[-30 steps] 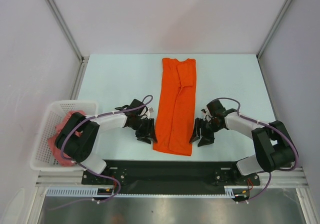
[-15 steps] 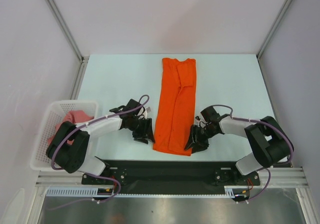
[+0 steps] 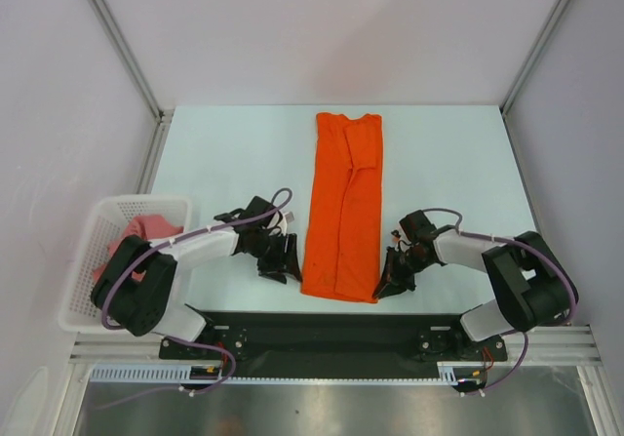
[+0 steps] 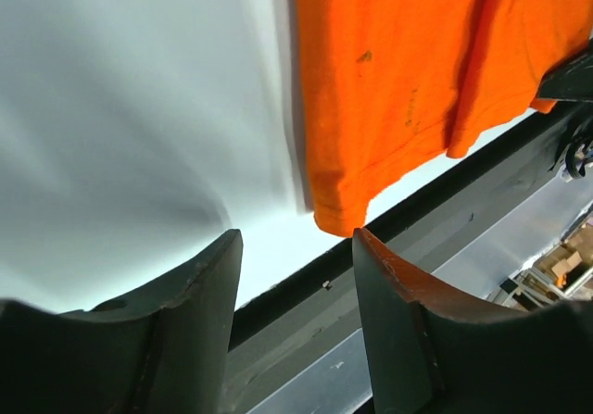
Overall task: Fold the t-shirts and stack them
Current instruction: Fold the tshirt
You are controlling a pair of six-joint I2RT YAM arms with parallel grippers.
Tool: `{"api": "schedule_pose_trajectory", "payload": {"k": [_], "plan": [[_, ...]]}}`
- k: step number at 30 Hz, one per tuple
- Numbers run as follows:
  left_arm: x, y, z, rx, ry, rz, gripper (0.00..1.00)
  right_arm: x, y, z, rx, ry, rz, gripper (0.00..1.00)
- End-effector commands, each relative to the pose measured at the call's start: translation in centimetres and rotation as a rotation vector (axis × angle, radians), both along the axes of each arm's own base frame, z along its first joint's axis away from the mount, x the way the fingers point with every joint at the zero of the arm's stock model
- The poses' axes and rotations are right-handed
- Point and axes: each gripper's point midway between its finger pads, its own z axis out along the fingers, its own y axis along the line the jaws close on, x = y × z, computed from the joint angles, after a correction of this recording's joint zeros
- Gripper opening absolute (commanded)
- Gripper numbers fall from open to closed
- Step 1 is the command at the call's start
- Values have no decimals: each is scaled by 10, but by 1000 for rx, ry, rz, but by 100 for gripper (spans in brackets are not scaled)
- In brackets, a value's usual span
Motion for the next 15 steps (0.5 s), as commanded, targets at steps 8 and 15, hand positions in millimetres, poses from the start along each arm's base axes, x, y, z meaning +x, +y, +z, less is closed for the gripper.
{"api": "schedule_pose_trajectory", "payload": {"k": [8,15], "plan": [[-9,-29,-11,-155,84,-35,57,-8,-28,-14,-136,-6,-23,0],[0,-35,-12,-166,76,-2,58,-3,-28,-9,-120,-21,-31,0]]}}
